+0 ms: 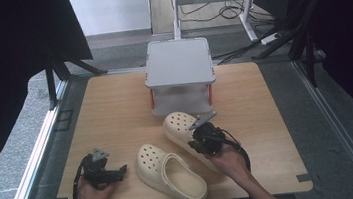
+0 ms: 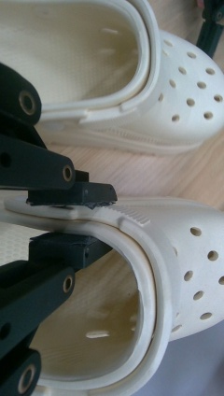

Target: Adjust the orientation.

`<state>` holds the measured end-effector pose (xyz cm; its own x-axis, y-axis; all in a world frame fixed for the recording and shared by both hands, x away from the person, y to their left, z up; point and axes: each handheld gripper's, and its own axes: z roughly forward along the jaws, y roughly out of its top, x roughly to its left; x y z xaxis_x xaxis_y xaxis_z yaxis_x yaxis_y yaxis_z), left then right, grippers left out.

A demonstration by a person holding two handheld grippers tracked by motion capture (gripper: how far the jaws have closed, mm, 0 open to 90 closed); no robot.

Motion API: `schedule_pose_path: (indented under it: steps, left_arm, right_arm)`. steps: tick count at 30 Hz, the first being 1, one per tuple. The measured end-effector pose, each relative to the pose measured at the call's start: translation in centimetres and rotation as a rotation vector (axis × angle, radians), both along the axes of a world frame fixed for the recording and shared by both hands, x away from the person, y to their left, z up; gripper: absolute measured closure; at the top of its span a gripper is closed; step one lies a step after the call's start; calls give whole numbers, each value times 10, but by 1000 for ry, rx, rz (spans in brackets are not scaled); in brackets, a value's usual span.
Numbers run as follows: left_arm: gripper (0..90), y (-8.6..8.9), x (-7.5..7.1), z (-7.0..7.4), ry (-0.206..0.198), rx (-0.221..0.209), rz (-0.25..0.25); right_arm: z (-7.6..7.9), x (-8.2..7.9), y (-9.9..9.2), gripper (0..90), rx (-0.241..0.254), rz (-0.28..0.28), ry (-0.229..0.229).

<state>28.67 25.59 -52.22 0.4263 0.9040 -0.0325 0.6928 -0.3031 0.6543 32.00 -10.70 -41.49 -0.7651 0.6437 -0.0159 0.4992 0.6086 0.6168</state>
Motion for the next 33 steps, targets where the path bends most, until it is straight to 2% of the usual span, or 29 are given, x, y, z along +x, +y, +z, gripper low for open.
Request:
schedule_pose_path:
  steps: [5, 11, 12, 16, 19, 21, 23, 28, 33]
  left_arm:
    - [0, 0, 0, 0, -2, -3, 2]
    - [0, 0, 0, 0, 0, -5, 0]
    - [0, 0, 0, 0, 0, -4, 1]
    - [0, -1, 0, 0, -3, -7, 4]
    - [0, -1, 0, 0, -3, -6, 3]
    - [0, -1, 0, 0, -3, -6, 2]
    - [0, -1, 0, 0, -3, -6, 2]
    - [0, 0, 0, 0, -1, -3, -1]
    - [0, 0, 0, 0, -1, -3, -1]
  right_arm:
    - [-11, 0, 17, 771, -7, 41, 22]
    - [-21, -3, 25, 768, -9, 80, 58]
    - [-24, -3, 25, 766, 5, 85, 75]
    - [-25, -3, 23, 755, 16, 90, 91]
    - [-24, -3, 19, 712, 37, 102, 97]
    - [-20, -4, 14, 751, 68, 100, 104]
    - [-18, -5, 12, 775, 69, 104, 125]
    - [-17, -7, 12, 779, 57, 107, 129]
    - [-18, -10, 8, 775, 81, 122, 149]
